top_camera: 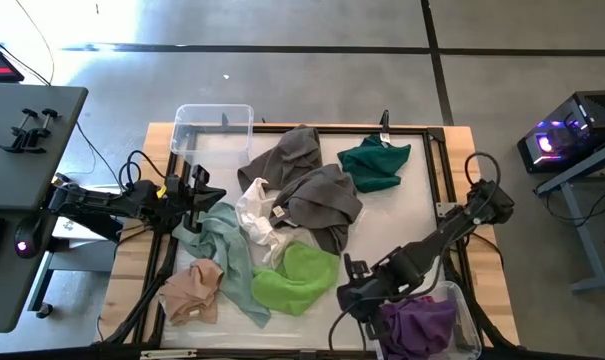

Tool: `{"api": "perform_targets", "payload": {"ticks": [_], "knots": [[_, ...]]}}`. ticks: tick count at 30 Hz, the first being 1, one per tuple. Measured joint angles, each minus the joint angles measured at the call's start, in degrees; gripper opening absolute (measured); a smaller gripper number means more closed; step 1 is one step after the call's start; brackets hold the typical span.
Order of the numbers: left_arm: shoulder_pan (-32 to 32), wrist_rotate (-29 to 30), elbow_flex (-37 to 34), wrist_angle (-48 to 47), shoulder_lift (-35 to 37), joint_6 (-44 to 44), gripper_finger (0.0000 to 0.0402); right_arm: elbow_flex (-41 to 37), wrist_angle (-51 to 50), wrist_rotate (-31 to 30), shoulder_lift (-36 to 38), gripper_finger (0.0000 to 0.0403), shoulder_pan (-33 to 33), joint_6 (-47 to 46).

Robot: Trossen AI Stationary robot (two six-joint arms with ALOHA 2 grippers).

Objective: Sort towels by color in basket
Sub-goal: Adjust the bottom transparent bin

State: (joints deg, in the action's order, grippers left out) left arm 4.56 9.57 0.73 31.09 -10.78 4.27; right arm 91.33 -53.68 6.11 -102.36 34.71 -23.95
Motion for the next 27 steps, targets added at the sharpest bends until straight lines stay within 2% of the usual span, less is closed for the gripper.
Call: {"api": "perform_targets", "payload": {"ticks": [11, 27], "knots": [[0.0, 0.2, 0.0, 0.0, 0.0, -0.3, 0.0, 0.0, -10.7, -2.1, -1.2, 0.0128, -1.3, -4.7], [0.0, 1.3, 0.0, 0.1, 0.0, 0.0, 0.0, 6.0, -15.5, -4.0, -1.0, 0.0128, -2.1, -4.3]]}}
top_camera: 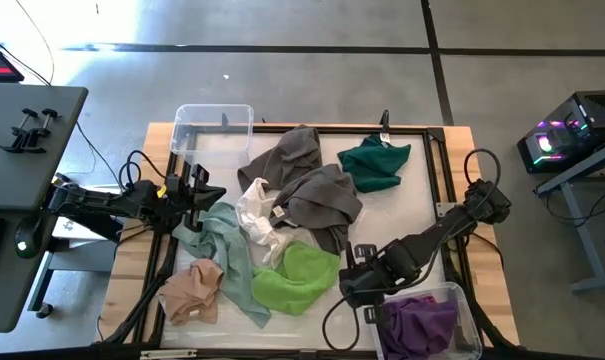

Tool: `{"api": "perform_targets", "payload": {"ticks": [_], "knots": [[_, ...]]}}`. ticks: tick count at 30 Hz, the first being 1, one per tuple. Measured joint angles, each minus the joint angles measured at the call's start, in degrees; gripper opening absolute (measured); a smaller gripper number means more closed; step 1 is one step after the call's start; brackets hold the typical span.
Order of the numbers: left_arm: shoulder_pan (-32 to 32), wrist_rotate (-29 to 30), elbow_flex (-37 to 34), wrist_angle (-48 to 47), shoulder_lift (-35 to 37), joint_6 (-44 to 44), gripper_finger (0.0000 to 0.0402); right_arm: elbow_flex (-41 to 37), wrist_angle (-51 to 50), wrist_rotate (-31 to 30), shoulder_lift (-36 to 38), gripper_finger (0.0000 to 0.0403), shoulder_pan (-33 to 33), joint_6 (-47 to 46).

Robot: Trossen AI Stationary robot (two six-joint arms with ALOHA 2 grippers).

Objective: Sort towels by color in basket
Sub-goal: Adjust the bottom transparent bin

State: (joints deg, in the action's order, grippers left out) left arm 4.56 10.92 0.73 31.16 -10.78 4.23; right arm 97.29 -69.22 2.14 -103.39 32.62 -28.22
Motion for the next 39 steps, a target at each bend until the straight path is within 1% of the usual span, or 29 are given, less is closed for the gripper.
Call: {"api": "perform_targets", "payload": {"ticks": [1, 4, 7, 10, 14, 19, 27, 33, 39], "knots": [[0.0, 0.0, 0.0, 0.0, 0.0, 0.0, 0.0, 0.1, 1.4, 0.9, 0.0, 0.0128, 0.0, 0.5], [0.0, 0.0, 0.0, 0.0, 0.0, 0.0, 0.0, 0.1, 8.0, 7.7, -0.1, 0.0128, 0.0, 4.2], [0.0, 0.0, 0.0, 0.0, 0.0, 0.0, 0.0, 0.1, 11.8, 10.0, -0.6, 0.0128, 0.0, 6.8], [0.0, 0.0, 0.0, -0.1, 0.0, 0.0, 0.0, 0.2, 10.3, 10.9, -1.7, 0.0119, 0.0, 7.8], [0.0, 0.0, 0.0, -0.5, 0.0, 0.0, 0.0, 0.1, 6.2, 13.1, -3.7, 0.0091, 0.0, 8.0], [0.0, 0.0, 0.0, -0.5, 0.0, 0.0, 0.0, 0.1, 3.2, 13.3, -4.6, 0.0052, 0.0, 9.1], [0.0, 0.0, 0.0, -0.5, 0.0, 0.1, 0.0, 0.2, -1.9, 12.7, -4.6, 0.0007, -0.1, 5.3], [0.0, 0.0, 0.0, -0.5, 0.0, 0.1, 0.0, 0.2, -2.1, 12.6, -4.6, 0.0002, 0.0, 3.6], [0.0, 0.0, 0.0, -0.5, 0.0, 0.1, 0.0, 1.6, -3.5, 10.3, -4.7, 0.0002, 0.1, 3.6]]}}
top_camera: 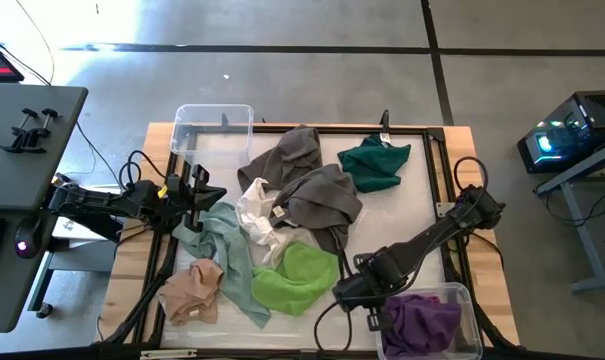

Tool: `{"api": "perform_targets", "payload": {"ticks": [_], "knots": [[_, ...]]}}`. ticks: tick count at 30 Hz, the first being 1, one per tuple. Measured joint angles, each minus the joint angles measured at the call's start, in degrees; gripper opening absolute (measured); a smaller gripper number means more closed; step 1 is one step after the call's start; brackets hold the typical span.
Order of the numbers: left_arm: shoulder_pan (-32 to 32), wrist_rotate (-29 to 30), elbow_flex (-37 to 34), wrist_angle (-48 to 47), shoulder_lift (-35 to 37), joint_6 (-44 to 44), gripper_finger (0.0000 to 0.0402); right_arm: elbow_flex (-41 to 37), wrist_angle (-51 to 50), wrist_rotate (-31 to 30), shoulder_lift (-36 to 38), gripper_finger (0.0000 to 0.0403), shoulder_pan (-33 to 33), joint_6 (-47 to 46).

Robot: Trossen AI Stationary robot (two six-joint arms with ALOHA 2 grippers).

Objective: Sort towels by color in basket
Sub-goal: Adjust the bottom transparent bin, then put the white towel into the top transparent bin

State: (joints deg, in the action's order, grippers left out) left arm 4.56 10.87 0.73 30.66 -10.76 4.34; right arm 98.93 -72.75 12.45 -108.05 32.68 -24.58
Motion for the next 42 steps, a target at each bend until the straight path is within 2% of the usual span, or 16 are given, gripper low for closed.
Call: {"api": "perform_targets", "payload": {"ticks": [7, 12, 18, 20, 24, 29, 35, 42], "knots": [[0.0, 0.0, 0.0, 0.0, 0.0, 0.0, 0.0, 4.2, -1.6, -6.6, 0.0, 0.0002, 0.0, 0.1], [0.0, 0.0, 0.0, 0.1, 0.0, 0.0, 0.0, 5.2, -1.5, -15.4, 0.0, 0.001, -0.1, -2.6], [0.0, 0.0, 0.0, 0.0, 0.0, 0.0, 0.0, 5.2, -1.4, -21.5, 0.0, 0.0069, -2.7, 2.7], [0.0, 0.0, 0.0, 0.0, 0.0, 0.0, 0.0, 4.7, 3.9, -22.6, 0.0, 0.0093, -4.5, 6.5], [0.0, -0.1, 0.0, 0.0, 0.0, 0.0, 0.0, -0.3, 18.6, -22.4, 0.0, 0.0134, -8.3, 17.3], [0.0, -1.5, 0.0, 0.0, 0.0, 0.0, 0.0, -9.9, 29.0, -16.9, 0.0, 0.017, -14.3, 23.1], [0.0, -1.3, 0.0, -0.8, 0.0, -1.0, 0.0, -19.0, 43.5, -15.4, -0.1, 0.0172, -19.3, 25.3], [0.8, 1.8, 0.0, -1.3, -2.1, -0.6, 0.0, -23.8, 53.2, -15.1, -0.1, 0.0172, -22.3, 27.8]]}}
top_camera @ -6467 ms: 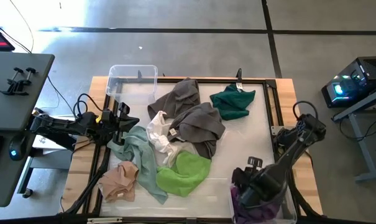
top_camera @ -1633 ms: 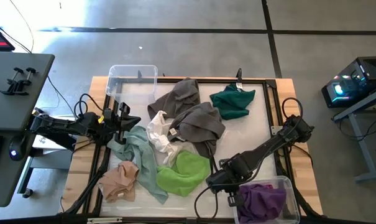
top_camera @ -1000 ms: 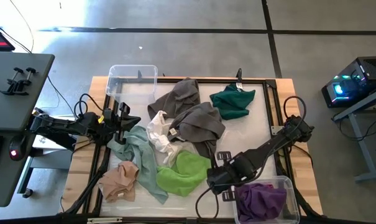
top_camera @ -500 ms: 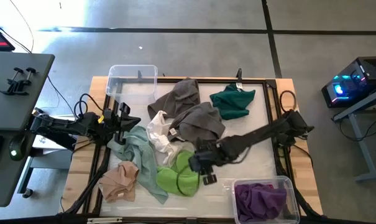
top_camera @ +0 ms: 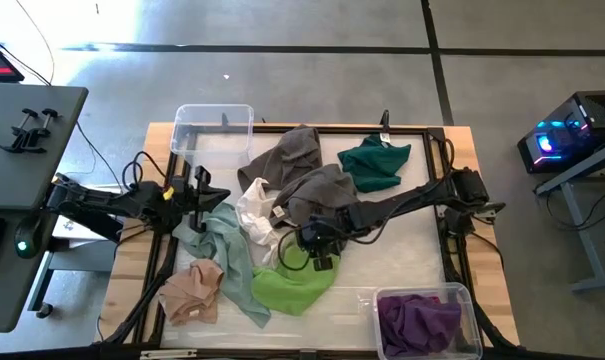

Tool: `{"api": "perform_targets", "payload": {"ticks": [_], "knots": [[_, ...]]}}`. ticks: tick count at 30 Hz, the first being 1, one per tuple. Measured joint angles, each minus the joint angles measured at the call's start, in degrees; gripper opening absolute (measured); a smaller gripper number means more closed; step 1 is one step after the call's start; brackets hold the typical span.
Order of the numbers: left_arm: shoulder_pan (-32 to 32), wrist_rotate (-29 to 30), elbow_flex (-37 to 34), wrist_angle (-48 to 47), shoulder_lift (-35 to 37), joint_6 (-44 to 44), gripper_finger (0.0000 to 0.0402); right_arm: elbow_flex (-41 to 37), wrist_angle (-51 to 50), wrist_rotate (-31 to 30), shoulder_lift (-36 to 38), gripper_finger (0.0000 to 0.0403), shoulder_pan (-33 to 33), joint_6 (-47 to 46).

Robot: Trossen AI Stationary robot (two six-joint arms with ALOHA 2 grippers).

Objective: Sort towels by color in basket
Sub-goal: Put the white towel into the top transparent bin

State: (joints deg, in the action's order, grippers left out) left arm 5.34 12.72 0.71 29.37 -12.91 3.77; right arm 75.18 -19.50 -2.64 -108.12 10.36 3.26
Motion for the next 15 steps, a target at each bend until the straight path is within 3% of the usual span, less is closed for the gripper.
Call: {"api": "perform_targets", "payload": {"ticks": [5, 12, 15], "knots": [[1.5, 5.7, 0.5, -0.1, -5.4, 0.2, 0.0, -0.4, 7.2, 0.2, 0.0, 0.0172, -1.4, 0.1], [4.6, 6.4, 6.0, 0.5, -14.8, 2.2, 0.0, -0.4, 11.8, -0.1, 0.0, 0.0172, -1.7, 9.9], [6.7, 9.5, 8.9, 0.4, -19.1, 2.1, 0.0, -0.4, 11.6, 3.5, 0.0, 0.0175, -1.6, 10.6]]}}
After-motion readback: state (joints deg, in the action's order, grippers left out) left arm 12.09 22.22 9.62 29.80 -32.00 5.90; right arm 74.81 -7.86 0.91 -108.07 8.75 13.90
